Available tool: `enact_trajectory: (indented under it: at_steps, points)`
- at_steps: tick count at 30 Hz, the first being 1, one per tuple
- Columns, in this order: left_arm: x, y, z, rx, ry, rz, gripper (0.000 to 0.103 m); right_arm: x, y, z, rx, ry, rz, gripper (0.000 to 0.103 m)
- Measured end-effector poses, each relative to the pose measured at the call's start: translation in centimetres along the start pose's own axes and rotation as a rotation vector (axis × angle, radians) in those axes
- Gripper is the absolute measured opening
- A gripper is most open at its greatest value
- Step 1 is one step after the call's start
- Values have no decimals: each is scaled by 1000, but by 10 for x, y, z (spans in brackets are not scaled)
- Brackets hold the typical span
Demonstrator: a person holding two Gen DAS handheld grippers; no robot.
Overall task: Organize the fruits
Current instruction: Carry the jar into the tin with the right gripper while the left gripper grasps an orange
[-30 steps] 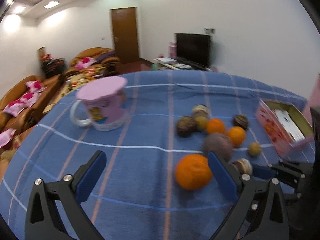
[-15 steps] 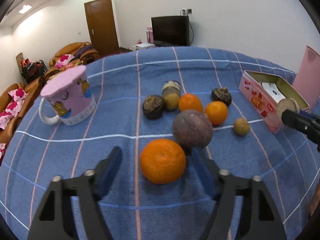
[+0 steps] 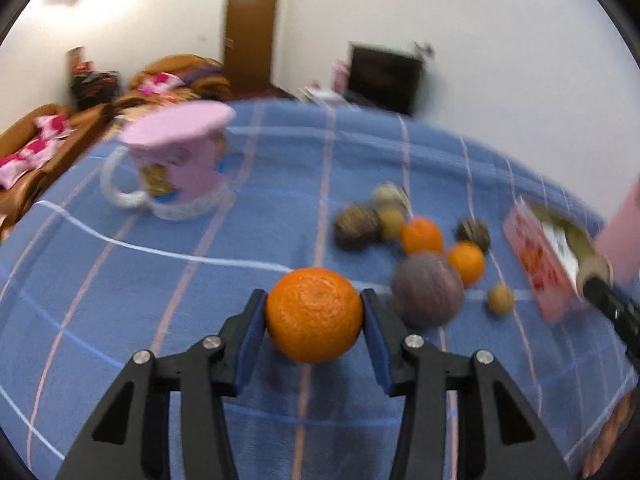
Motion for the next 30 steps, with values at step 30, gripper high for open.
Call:
enact_trajectory:
  at_steps: [30]
  points:
    - [25,-5,-193,-220,-9,-193,49,50,14,-151,-82,-275,-143,38]
Point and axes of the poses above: each gripper's, at about its wrist camera, not at the fingertips, and x roughly against the way its jaws point, z to its left, y to its top, the point moved 7 cm from there along -x, roughly the way its jaws point, and after that the axes turned 15 degrees about z, right-handed, at the moved point
